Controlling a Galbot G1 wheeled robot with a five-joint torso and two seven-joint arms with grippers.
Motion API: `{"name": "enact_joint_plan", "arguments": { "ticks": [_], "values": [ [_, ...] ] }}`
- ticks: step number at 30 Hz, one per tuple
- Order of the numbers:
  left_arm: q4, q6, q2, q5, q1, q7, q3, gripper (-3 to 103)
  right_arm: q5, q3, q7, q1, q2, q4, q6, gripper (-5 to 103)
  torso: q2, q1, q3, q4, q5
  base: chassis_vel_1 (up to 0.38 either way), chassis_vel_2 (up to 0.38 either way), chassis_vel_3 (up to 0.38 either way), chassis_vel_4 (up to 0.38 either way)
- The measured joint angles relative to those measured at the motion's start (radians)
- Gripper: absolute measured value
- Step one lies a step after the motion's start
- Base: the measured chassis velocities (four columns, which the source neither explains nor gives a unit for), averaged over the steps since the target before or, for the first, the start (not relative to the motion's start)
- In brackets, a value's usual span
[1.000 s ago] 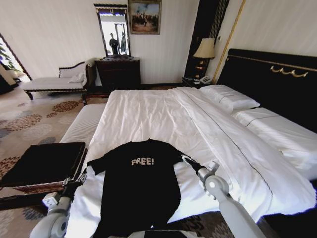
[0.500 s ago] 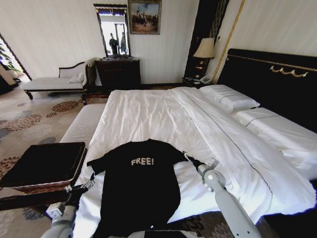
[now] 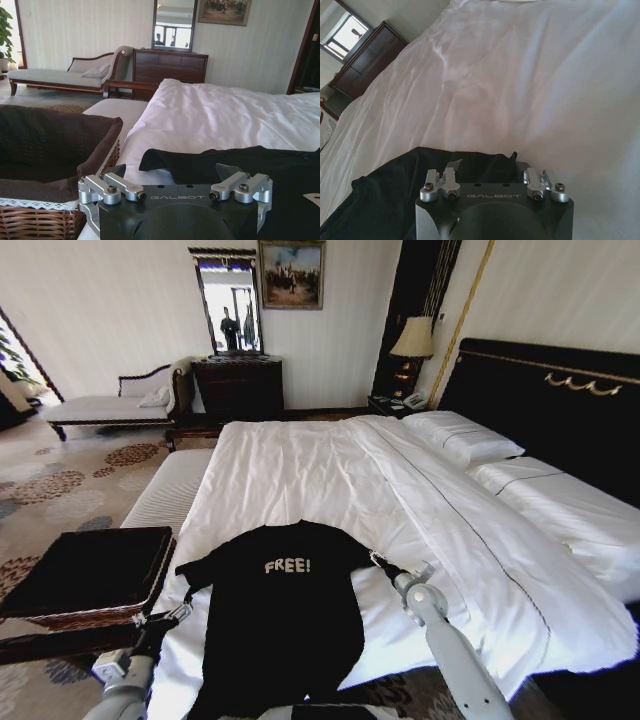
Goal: Fold the clothes on the bed and place them into the basket.
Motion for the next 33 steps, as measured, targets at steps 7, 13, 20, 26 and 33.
{"name": "enact_joint_plan", "arguments": {
  "ticks": [7,13,20,26,33],
  "values": [
    [-0.003,0.000,0.003,-0.004,0.002,-0.002,-0.001,100,0.006,0.001,0.006,-0.009,-0.005,0.027,-0.001,29,0.000,0.000,0.000,0.0001,-0.0001,0.000,0.000,0.000,0.000],
    [-0.005,0.001,0.009,-0.013,0.002,-0.004,-0.006,100,0.004,0.000,0.008,-0.011,-0.005,0.032,-0.002,8,0.000,0.000,0.000,0.0000,0.0000,0.000,0.000,0.000,0.000],
    [-0.010,0.001,0.007,-0.016,0.005,-0.004,-0.010,100,-0.042,-0.014,0.005,-0.004,-0.034,0.051,0.000,2,0.000,0.000,0.000,0.0001,0.0001,0.000,0.000,0.000,0.000],
    [-0.016,-0.002,0.001,-0.017,0.010,-0.004,-0.016,100,-0.104,-0.060,0.005,0.008,-0.056,0.154,-0.011,2,0.000,0.000,0.000,0.0001,0.0000,0.000,0.000,0.000,0.000],
    [-0.031,-0.006,-0.007,-0.017,0.023,-0.004,-0.025,100,-0.121,-0.163,0.015,0.038,-0.091,0.229,-0.025,2,0.000,0.000,0.000,0.0000,-0.0001,0.000,0.000,0.000,0.000]
  ]
}}
